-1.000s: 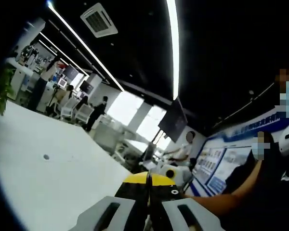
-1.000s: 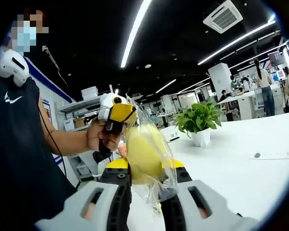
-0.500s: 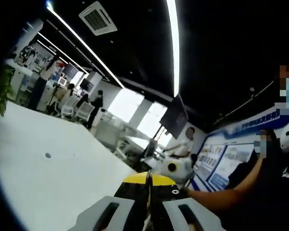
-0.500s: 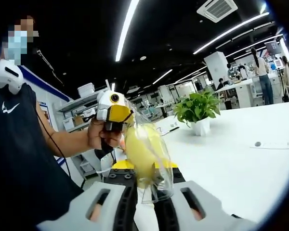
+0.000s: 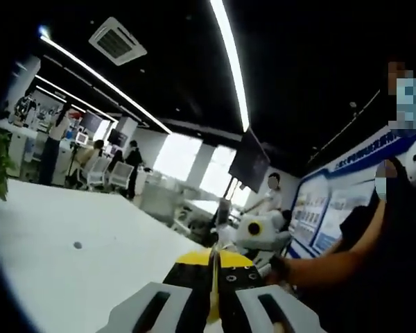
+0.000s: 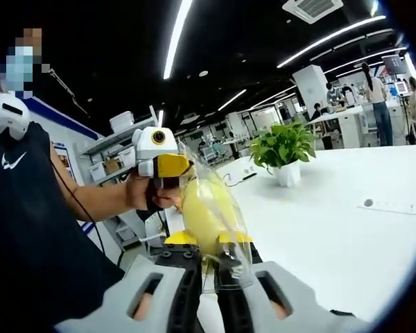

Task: Compare the silicone blocks by pressing each to a similar depth, holding the contact briefly, and releasing to observe deformation and rebound differences across the visible hardness samples.

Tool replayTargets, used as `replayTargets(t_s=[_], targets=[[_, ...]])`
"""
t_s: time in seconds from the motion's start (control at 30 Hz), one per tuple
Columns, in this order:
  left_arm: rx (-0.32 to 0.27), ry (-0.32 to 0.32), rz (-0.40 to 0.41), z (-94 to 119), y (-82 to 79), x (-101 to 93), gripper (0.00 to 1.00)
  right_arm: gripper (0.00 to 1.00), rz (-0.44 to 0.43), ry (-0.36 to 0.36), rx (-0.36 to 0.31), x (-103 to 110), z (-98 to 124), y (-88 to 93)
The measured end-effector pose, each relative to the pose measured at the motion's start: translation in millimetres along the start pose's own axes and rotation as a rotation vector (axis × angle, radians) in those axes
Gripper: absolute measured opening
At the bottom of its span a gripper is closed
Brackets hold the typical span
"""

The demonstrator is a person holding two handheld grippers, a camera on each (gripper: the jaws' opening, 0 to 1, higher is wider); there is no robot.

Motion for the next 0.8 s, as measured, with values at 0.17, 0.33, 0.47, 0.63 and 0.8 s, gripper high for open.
replayTargets(t_s=[0.17,0.33,0.47,0.63,0.8], targets=[[0.018,-0.017,-0.021,2.3,5.4,2.2,0.02,0.01,-0.023,0.008,0.026,1.0,-0.7,5.9],[0.045,-0.024,-0.058,3.9,13.2,3.3,0.05,0.01,-0.032,0.013,0.053,1.8,1.0,9.1],[0.056,-0.017,-0.048,3.2,19.7,1.1,0.07,0.01,-0.020,0.013,0.072,1.8,3.9,8.8],[0.030,-0.016,0.005,6.6,14.8,3.0,0.00,0.02,-0.011,0.015,0.089,2.2,5.2,10.3],[0.034,-0.008,0.018,5.4,15.9,0.0,0.00,0.02,-0.007,0.016,0.098,3.7,7.7,10.4]])
Point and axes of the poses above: the point that each gripper's makers call its tool centre point, and the gripper's own axes: z roughly backward along the fingers, x roughly to its left, y roughly out of its underside, the point moved 1 cm from there along z, roughly backward along the fingers, and after that the axes turned 2 degrees about z, right-handed, at the moved point
